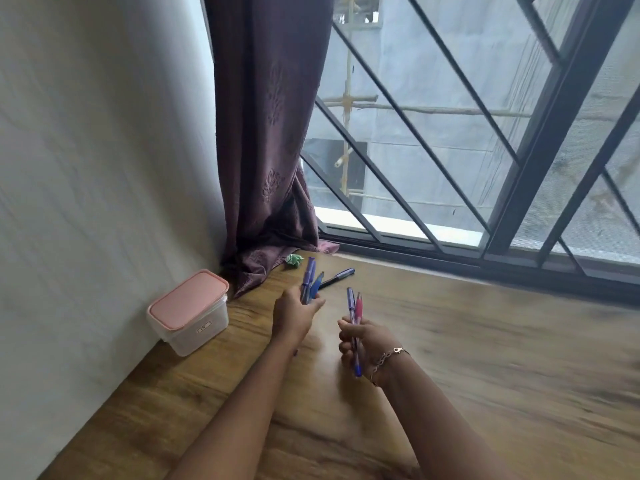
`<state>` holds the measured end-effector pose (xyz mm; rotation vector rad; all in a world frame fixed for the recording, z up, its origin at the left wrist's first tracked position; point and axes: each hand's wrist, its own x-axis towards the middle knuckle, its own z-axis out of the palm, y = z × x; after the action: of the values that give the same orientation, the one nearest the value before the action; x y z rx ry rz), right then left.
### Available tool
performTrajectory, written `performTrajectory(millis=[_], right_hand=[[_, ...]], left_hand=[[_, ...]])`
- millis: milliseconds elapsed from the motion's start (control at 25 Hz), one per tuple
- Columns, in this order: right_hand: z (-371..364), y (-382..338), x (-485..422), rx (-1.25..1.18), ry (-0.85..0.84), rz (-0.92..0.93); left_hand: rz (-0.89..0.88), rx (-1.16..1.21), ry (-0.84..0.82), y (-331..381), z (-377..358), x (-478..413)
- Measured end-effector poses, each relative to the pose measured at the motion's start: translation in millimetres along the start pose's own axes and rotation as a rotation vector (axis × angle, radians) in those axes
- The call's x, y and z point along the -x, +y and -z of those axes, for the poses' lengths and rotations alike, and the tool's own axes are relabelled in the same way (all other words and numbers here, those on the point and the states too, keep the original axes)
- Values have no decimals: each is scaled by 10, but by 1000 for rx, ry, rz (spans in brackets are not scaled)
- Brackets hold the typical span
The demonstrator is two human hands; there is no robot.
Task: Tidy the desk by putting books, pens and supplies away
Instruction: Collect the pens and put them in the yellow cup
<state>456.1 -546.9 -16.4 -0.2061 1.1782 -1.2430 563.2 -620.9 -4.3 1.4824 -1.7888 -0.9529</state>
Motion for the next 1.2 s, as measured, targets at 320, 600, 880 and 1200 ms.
performTrajectory(millis=[320, 600, 880, 1200], right_hand=[[269, -17, -55, -111, 49, 23], [352, -57, 24, -152, 10, 46], [465, -209, 241, -163, -11, 200], [735, -223, 763, 88, 101, 573]], left_hand=[[-218, -717, -135, 84, -338, -732], [-45, -629, -129, 119, -422, -677], [147, 420, -453, 495, -358, 141], [-25, 760, -328, 784, -918, 911]])
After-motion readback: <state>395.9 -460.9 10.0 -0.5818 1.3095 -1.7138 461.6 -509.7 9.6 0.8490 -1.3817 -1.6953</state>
